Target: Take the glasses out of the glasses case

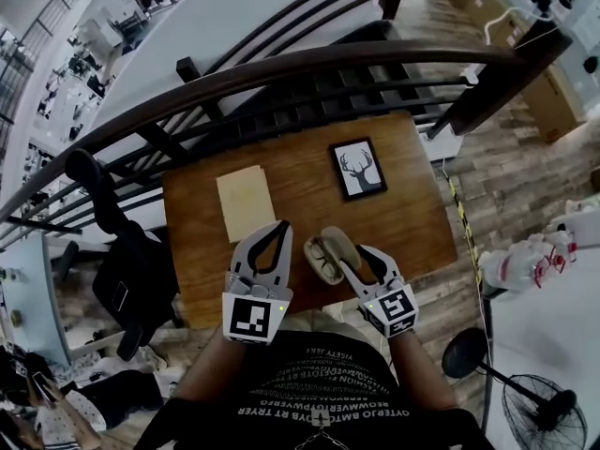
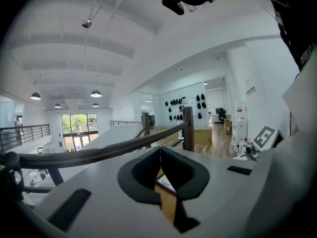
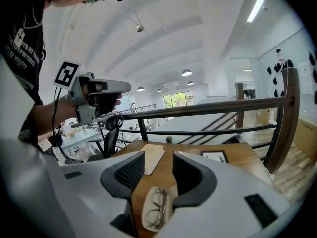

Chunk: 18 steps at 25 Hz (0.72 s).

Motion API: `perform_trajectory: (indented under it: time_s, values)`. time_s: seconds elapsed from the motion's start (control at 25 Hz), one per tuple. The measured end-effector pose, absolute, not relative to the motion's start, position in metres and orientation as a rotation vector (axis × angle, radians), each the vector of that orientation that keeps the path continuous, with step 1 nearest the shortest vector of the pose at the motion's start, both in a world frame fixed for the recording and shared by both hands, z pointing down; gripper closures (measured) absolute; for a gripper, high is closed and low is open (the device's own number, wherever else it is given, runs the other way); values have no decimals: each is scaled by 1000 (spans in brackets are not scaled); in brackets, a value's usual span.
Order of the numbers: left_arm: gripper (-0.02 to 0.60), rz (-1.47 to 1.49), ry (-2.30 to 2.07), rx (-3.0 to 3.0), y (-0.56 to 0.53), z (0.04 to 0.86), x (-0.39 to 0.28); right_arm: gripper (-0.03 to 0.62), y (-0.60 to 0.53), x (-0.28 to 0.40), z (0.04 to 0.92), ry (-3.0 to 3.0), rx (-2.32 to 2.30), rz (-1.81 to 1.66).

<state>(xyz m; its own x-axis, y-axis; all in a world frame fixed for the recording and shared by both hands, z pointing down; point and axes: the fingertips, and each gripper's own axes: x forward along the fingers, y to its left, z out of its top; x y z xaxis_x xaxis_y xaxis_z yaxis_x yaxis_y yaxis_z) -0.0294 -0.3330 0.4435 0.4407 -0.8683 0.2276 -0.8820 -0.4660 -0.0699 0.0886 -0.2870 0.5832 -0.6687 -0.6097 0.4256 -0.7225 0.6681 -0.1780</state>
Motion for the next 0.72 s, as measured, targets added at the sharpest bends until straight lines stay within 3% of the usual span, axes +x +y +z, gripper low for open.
perform_trajectory:
  time_s: [0.72]
  values:
    - [552, 378, -1587, 2613, -336, 446, -57, 428, -282, 63, 676, -2412, 945, 640]
